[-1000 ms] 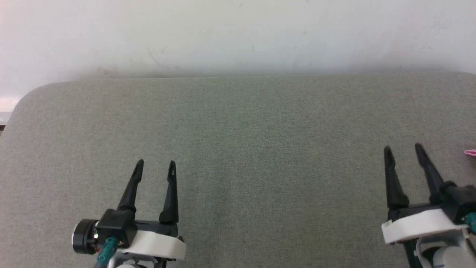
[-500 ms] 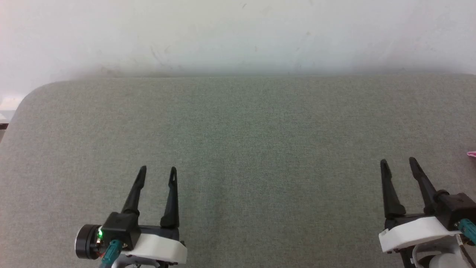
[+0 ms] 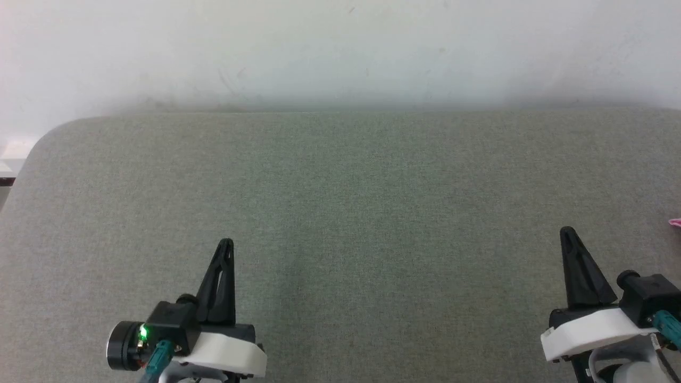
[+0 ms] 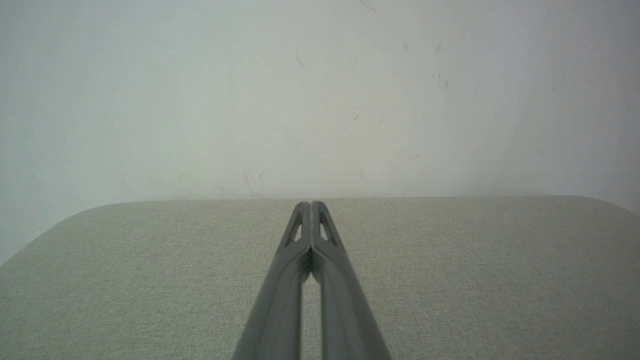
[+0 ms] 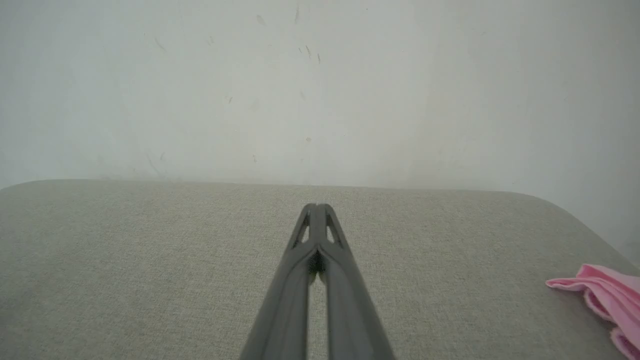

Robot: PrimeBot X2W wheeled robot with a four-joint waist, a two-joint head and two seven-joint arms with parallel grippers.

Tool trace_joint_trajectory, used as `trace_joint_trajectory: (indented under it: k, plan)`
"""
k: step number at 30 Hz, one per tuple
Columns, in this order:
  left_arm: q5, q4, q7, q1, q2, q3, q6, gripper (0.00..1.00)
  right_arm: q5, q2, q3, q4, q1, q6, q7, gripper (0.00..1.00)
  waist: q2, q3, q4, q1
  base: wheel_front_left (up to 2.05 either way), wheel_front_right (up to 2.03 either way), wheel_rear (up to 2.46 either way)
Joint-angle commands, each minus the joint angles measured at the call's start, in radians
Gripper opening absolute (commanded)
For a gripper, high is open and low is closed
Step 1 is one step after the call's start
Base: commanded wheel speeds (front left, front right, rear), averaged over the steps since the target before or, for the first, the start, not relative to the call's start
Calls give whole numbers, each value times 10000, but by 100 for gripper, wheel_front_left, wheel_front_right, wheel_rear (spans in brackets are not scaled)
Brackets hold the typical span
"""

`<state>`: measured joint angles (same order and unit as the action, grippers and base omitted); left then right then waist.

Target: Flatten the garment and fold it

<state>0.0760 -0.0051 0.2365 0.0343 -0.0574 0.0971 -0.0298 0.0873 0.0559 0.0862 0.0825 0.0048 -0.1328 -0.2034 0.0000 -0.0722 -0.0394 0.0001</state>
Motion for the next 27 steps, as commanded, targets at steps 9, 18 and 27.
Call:
trace_joint_trajectory:
  k: [9,18,27]
  plan:
    - [-123,8,-222,-55,11,-127,45,0,-125,-11,-112,-108,-8,3,184,0,0,62,34,0,0,0,0]
    - [-178,12,-407,-79,17,-199,67,0,-190,-15,-177,-170,-11,5,344,0,0,119,65,0,0,0,0]
    - [-233,16,-591,-104,22,-272,89,0,-254,-19,-241,-231,-15,6,502,0,0,176,96,0,0,0,0]
